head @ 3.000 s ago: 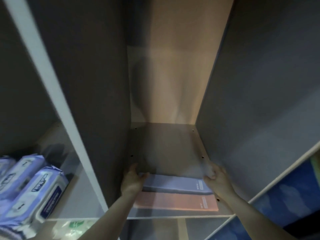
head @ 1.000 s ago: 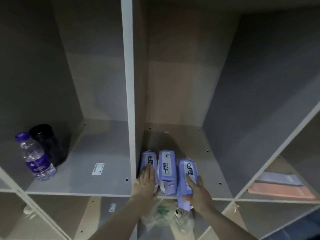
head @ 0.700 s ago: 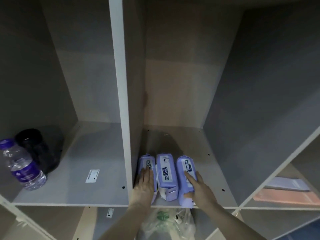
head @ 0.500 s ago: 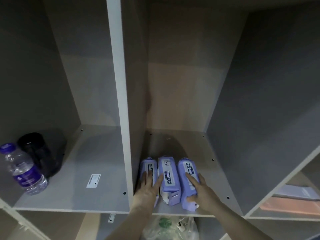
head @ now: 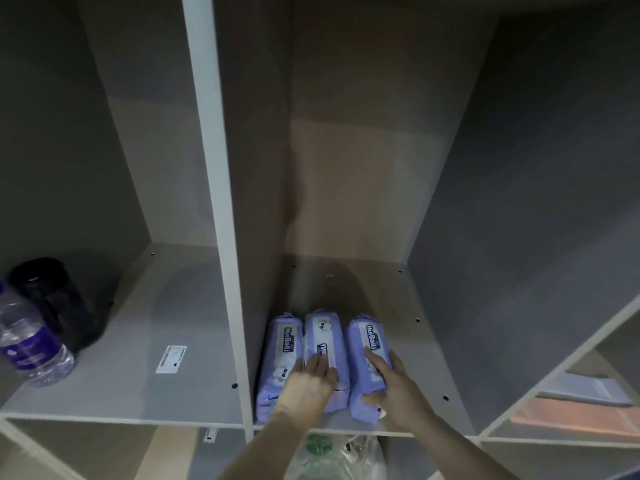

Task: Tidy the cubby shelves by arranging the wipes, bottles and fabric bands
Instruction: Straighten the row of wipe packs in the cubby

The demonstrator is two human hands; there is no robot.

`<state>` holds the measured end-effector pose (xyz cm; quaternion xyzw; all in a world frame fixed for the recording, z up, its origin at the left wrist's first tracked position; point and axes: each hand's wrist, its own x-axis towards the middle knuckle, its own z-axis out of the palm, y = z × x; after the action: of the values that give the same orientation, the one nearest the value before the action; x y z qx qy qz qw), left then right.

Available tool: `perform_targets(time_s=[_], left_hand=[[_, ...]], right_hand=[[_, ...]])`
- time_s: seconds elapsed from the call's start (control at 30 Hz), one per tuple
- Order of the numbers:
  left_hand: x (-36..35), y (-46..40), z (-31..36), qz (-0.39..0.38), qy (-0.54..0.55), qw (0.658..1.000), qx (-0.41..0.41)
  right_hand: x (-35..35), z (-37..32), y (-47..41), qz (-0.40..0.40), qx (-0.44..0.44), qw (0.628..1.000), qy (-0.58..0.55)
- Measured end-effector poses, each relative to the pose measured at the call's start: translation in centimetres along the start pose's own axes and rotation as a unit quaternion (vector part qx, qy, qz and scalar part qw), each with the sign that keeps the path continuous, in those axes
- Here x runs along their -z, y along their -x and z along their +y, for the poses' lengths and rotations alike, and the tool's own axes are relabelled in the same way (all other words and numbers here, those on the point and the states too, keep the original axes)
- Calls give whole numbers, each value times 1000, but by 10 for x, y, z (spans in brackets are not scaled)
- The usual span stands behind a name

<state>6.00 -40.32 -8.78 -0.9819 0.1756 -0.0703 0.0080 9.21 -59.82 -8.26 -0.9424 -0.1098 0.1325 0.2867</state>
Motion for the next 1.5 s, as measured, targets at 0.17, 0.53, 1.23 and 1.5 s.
perform_targets(time_s=[0.17, 0.53, 1.23, 1.5], left_hand=[[4, 10, 2, -6, 17, 1000, -22], [2, 39, -12, 8, 45, 999, 11], [-13, 32, -28, -18, 32, 996, 84], [-16, 28, -25, -22, 72, 995, 70]], right_hand=[[-1, 3, 1, 13, -4, 1000, 4], [-10, -12, 22, 46, 6, 994, 99], [-22, 8, 14, 55, 91, 994, 13], [-26, 3, 18, 36, 54, 997, 28]])
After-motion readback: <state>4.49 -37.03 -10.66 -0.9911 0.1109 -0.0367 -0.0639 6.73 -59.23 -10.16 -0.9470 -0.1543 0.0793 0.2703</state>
